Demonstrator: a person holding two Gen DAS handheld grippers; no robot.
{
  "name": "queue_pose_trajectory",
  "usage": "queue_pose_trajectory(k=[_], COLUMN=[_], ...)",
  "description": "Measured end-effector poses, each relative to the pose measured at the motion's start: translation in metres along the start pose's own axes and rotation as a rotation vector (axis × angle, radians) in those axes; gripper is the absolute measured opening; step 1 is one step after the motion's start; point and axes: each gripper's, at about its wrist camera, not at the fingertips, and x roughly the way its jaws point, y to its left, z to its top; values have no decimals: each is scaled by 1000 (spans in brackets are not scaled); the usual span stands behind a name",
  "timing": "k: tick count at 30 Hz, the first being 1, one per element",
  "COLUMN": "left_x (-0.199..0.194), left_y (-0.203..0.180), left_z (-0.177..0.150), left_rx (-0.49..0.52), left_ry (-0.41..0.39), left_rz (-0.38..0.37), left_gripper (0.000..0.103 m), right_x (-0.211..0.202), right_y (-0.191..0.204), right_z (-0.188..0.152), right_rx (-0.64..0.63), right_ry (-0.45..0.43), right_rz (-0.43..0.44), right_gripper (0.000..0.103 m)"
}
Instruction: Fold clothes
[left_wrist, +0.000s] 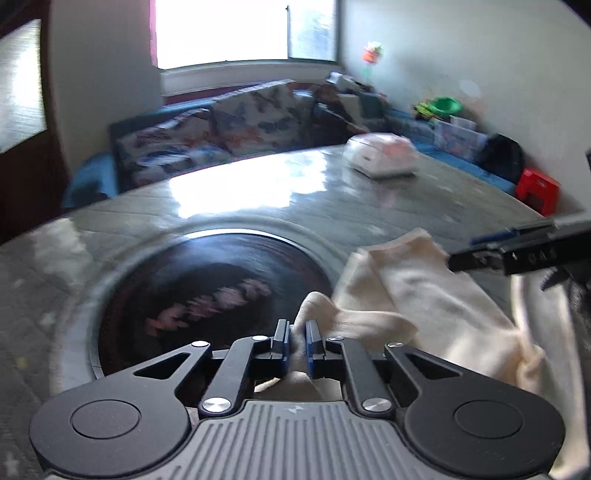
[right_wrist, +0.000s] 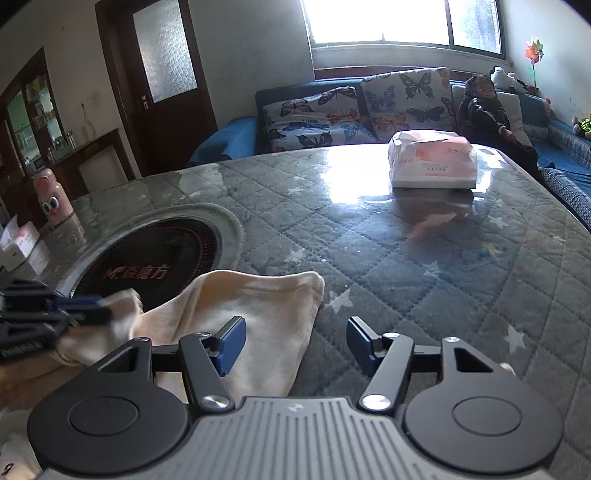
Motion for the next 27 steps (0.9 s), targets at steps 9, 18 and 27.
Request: queue_pose_trajectory(k=[9,18,27], left_x=[6,15,38], left_y=[44,89,132], left_z=[0,11,25], left_rx=[-95,-153,-193], left_ry=[-11,-28,7], left_rz=[152,267,358], left_gripper=[9,8,9], right_x=[31,67,123], right_y=[12,37,61], right_z=[11,51,79], right_rx=[-53,-140,-201], right_ry=[40,-3,28], right_rz=[-5,-1,4], right_gripper=[12,6,16])
